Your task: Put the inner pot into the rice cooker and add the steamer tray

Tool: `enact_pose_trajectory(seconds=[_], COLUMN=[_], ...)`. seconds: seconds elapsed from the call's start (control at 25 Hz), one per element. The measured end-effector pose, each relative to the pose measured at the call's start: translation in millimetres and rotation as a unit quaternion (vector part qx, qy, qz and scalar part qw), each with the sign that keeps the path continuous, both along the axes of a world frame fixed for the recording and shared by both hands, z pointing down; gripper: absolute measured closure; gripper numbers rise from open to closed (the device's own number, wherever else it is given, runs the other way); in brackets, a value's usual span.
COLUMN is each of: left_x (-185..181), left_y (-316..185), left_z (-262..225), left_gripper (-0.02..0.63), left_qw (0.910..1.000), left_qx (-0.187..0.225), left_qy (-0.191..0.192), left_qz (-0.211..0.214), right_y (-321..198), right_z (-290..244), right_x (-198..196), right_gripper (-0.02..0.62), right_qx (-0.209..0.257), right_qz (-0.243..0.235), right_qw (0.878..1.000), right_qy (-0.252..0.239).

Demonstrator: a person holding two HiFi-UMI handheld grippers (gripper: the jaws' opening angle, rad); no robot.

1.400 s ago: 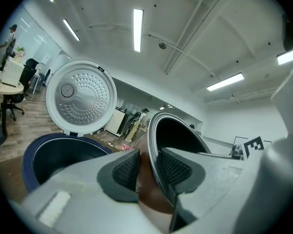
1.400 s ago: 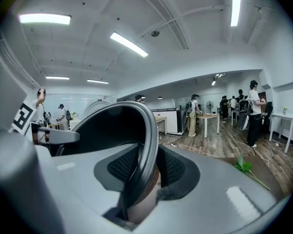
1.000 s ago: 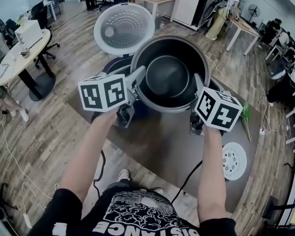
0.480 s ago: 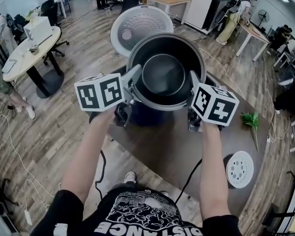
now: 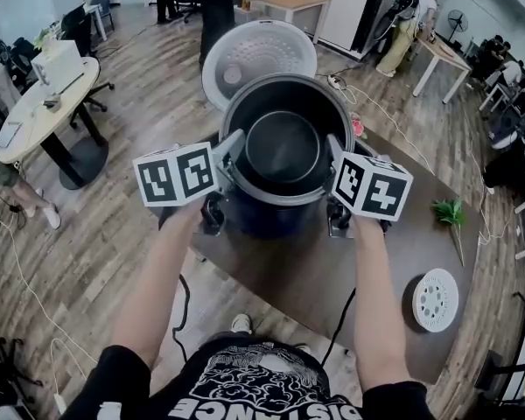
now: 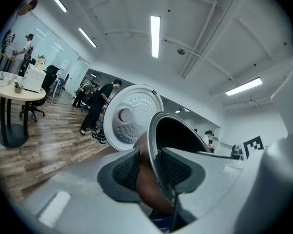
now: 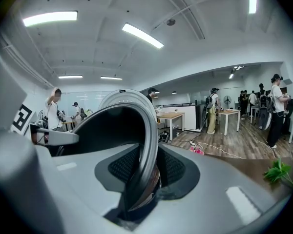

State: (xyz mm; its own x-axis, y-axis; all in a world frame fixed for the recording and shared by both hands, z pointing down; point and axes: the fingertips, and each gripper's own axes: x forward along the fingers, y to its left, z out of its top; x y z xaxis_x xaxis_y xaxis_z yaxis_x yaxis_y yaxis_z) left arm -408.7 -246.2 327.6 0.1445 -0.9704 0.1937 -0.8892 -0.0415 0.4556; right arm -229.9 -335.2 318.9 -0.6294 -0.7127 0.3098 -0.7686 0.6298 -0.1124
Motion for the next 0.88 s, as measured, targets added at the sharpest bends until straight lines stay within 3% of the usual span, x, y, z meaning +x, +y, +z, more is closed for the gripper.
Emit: enact_pose_trajectory(seconds=[0.2,0.88], left_x=[-9,-20], left_y=[-9,-29], left_z=[18,63], left_gripper=[0.463,0.463], left_qw=[0.9995,0.9969], left_qx=[-0.028,-0.068], left_qy=[0.009,0.022], left_qz=[0.012,0.032], right_y=[-6,-19], right_z=[14,73], right_x=[-6,-13], right_gripper=[0.495,0.497], right_qx=[-0.028,-0.089], right_qz=[0.015,0.038], right_qw=[0.999,0.995], right_qy=[-0.002,0.025])
